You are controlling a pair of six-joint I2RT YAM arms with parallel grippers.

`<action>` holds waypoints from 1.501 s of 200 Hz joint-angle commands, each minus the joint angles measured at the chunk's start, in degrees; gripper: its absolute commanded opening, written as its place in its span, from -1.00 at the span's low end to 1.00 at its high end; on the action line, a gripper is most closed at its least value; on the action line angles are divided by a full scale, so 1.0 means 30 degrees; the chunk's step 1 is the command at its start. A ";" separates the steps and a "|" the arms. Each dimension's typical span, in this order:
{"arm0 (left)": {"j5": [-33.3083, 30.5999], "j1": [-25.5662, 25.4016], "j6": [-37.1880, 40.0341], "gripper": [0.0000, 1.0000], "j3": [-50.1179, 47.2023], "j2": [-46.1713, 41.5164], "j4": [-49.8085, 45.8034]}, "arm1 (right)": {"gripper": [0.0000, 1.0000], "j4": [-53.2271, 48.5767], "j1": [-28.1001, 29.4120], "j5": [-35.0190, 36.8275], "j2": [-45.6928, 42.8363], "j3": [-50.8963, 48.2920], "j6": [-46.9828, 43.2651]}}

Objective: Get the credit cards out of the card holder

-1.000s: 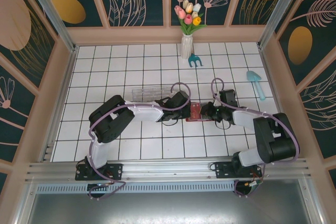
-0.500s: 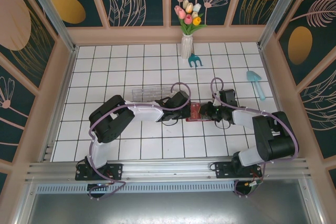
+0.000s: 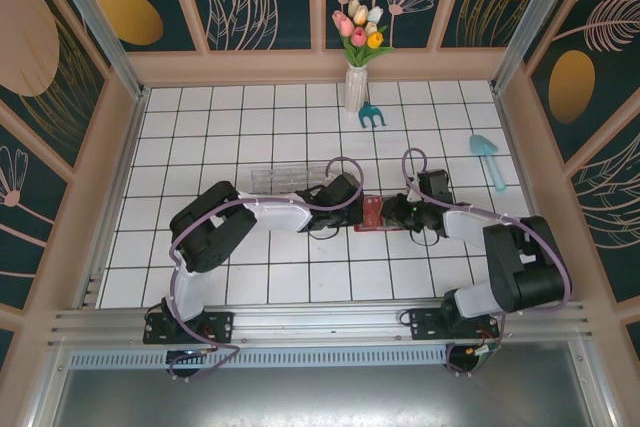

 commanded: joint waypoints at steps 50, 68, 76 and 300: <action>0.0587 0.0003 -0.0076 -0.92 -0.0039 0.1165 -0.1162 | -0.60 0.0893 0.0163 -0.1731 0.0464 -0.0050 0.0111; 0.0571 0.0018 -0.0034 -0.92 -0.0033 0.1127 -0.1195 | -0.68 0.1066 0.0146 -0.2005 0.0449 -0.0073 0.0225; 0.0556 0.0002 -0.0045 -0.93 -0.0039 0.1114 -0.1194 | -0.70 0.1102 0.0162 -0.2045 0.0440 -0.0079 0.0256; 0.0009 0.0016 0.0208 -0.78 0.0254 0.0125 -0.1625 | -1.00 -0.3323 -0.2758 0.1308 -0.6362 -0.0923 -0.0073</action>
